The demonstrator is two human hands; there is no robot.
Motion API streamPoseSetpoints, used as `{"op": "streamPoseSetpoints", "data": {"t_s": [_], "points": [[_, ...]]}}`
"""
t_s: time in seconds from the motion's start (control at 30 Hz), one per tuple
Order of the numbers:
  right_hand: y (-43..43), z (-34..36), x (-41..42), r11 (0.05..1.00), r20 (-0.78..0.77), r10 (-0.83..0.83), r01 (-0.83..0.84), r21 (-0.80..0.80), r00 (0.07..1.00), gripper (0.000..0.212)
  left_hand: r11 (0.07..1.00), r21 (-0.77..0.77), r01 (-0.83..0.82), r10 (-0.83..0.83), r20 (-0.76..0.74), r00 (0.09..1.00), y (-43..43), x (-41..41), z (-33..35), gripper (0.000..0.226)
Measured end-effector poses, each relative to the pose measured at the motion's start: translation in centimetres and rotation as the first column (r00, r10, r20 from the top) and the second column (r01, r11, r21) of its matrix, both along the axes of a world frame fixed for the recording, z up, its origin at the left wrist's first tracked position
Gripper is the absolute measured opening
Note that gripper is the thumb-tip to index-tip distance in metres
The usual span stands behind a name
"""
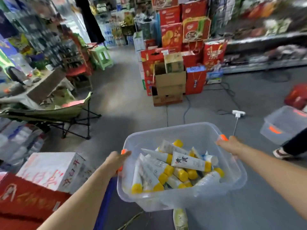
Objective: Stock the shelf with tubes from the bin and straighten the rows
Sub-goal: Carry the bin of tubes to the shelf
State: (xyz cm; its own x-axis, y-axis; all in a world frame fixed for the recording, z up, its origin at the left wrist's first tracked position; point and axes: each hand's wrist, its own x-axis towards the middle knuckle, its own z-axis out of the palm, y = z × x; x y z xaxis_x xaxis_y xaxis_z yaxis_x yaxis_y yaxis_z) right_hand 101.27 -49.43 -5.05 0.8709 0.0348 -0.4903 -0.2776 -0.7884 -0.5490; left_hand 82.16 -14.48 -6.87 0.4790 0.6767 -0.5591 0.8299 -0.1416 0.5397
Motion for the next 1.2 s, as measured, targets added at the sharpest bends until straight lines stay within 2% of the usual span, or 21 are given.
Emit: {"op": "streamPoseSetpoints", "data": {"t_s": [0.13, 0.3, 0.43, 0.6, 0.77, 0.87, 1.03, 1.2], "points": [[-1.5, 0.6, 8.2, 0.994, -0.031, -0.105, 0.105, 0.007, 0.994, 0.059, 0.996, -0.013, 0.093, -0.093, -0.015, 0.996, 0.0, 11.9, 0.2, 0.055], [-3.2, 0.8, 17.4, 0.964, 0.04, -0.263, 0.264, -0.036, 0.964, 0.046, 0.982, 0.031, 0.185, -0.186, 0.016, 0.982, -0.6, 25.7, 1.2, 0.046], [-4.3, 0.8, 25.6, 0.925, 0.059, -0.378, 0.379, -0.01, 0.924, 0.038, 0.965, 0.11, 0.238, -0.244, 0.045, 0.969, -1.5, 37.1, 1.2, 0.038], [-6.5, 0.2, 37.9, 0.914, 0.055, -0.403, 0.404, -0.014, 0.913, 0.036, 0.942, 0.153, 0.298, -0.305, 0.025, 0.952, -3.1, 52.1, -0.1, 0.039], [-8.8, -0.4, 51.7, 0.899, 0.034, -0.437, 0.436, 0.047, 0.899, 0.038, 0.941, 0.097, 0.323, -0.327, 0.026, 0.945, -5.3, 66.8, -1.3, 0.039], [-10.0, 0.1, 60.0, 0.879, 0.047, -0.477, 0.476, 0.043, 0.877, 0.039, 0.944, 0.072, 0.323, -0.328, 0.075, 0.942, -6.5, 75.3, -1.4, 0.04], [-11.0, 0.9, 72.9, 0.84, 0.081, -0.542, 0.537, 0.074, 0.837, 0.033, 0.931, 0.114, 0.346, -0.352, 0.044, 0.935, -8.2, 89.2, -0.7, 0.038], [-12.2, 0.4, 86.2, 0.785, 0.044, -0.619, 0.616, 0.067, 0.784, 0.042, 0.895, 0.195, 0.401, -0.41, 0.006, 0.912, -9.0, 105.2, -0.5, 0.047]]}}
